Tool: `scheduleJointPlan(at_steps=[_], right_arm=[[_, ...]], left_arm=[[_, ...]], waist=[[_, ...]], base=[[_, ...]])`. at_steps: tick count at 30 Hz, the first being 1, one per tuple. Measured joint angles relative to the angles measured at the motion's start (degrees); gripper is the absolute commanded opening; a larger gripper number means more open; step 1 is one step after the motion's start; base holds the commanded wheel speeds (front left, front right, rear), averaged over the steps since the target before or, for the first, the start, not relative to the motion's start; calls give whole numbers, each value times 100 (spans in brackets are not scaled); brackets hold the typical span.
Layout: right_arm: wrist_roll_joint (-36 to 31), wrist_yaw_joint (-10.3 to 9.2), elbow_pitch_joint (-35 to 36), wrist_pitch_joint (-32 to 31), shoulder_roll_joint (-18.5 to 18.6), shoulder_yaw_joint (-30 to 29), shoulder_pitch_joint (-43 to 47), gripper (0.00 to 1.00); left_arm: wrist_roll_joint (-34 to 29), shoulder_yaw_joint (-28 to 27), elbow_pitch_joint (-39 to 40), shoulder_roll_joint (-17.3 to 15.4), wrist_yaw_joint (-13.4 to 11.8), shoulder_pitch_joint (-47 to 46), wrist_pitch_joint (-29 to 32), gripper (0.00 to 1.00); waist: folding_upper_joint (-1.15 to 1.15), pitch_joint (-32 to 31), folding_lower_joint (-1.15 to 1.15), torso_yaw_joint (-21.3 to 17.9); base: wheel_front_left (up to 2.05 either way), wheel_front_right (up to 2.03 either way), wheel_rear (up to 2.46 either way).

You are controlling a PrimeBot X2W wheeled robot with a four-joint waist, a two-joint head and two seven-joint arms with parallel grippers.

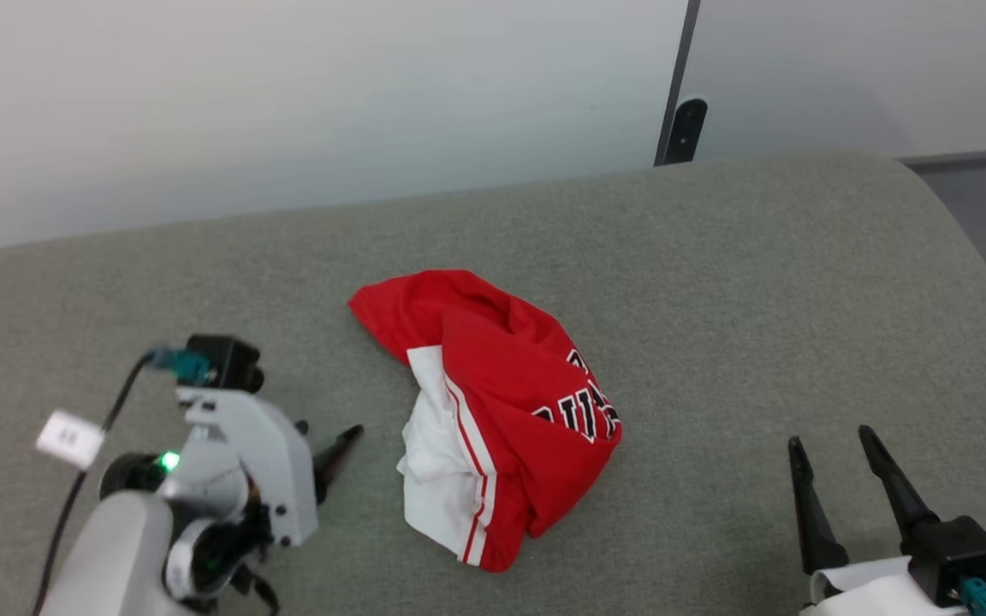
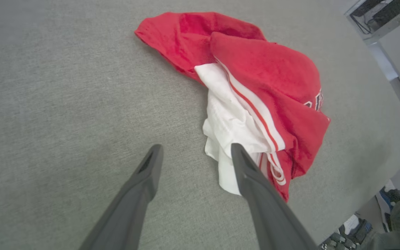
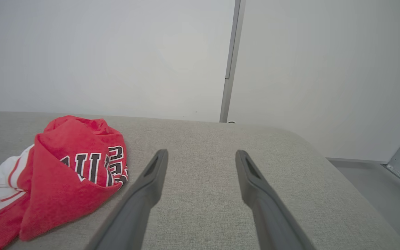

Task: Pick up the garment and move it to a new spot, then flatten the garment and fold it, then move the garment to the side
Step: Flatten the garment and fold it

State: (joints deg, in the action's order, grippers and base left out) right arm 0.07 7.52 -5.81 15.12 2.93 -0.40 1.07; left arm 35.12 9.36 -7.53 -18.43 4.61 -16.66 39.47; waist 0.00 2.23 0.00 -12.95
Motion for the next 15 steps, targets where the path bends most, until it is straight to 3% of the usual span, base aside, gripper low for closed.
scheduleJointPlan(at_steps=[15], right_arm=[[200,1,-164,0,-1,192,-122,100]], left_arm=[[25,689,-409,90,-552,-907,2246,100]], waist=[[0,268,0,-305]], base=[[0,0,0]])
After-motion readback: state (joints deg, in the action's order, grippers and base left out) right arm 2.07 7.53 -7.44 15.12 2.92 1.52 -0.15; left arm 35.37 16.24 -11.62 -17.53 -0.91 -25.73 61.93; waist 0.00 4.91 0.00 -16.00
